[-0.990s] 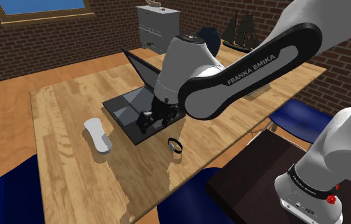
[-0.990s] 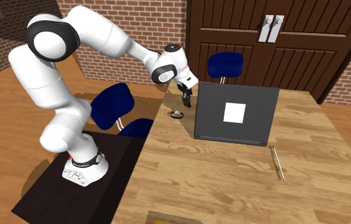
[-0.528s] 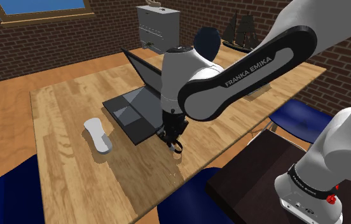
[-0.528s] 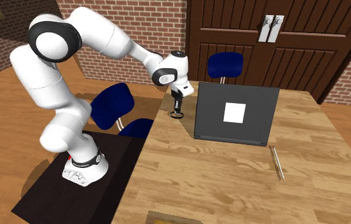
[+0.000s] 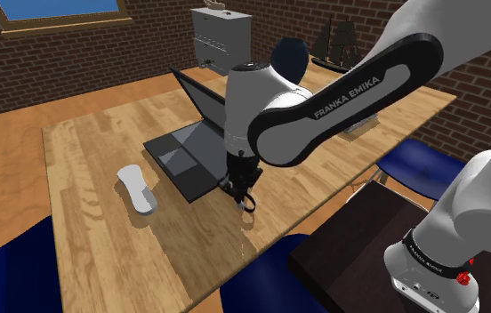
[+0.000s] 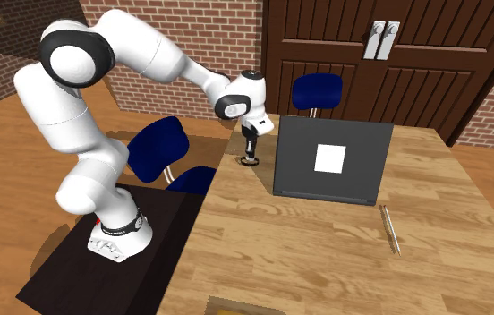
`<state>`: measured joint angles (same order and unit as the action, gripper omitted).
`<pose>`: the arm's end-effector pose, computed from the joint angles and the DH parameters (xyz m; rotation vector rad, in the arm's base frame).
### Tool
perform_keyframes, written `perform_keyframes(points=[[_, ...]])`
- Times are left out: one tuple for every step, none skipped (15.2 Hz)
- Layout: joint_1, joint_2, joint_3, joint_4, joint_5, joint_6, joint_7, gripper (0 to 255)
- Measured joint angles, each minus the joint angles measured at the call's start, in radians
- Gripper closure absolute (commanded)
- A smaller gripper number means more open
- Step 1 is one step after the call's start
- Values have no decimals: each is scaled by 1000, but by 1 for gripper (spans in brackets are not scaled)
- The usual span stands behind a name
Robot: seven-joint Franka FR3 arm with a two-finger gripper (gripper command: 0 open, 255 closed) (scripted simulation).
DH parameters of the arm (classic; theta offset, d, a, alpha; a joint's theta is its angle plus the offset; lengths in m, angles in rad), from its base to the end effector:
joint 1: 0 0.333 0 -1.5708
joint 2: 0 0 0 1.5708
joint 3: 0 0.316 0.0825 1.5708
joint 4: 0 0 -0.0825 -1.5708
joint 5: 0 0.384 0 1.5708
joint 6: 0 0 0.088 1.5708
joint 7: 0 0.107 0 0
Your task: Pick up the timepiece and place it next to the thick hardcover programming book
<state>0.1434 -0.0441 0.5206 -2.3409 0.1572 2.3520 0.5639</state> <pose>0.3958 0.3128 0.3542 -3.0370 0.0118 0.0182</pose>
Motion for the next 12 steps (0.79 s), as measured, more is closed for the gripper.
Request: perform_keyframes(points=[[0,-4,0,5,1,-8,0,255],[0,-14,-1,10,6,-23,-3,255],[-1,-20,-2,16,9,-34,-5,255],[0,-30,-3,19,13,-47,-8,255],[0,-38,-4,27,16,-62,-9,255],[-1,-48,-7,32,21,-76,-13,255],[-2,-56,-9,41,23,-92,-15,255],[-3,-62,-11,50,25,-107,-17,255],[-2,-67,-11,56,27,-118,-16,255],[-2,-75,-12,64,29,-133,-17,255],[-2,-86,-14,71,33,-151,-19,255],[-2,-94,-15,78,36,-165,-20,255]])
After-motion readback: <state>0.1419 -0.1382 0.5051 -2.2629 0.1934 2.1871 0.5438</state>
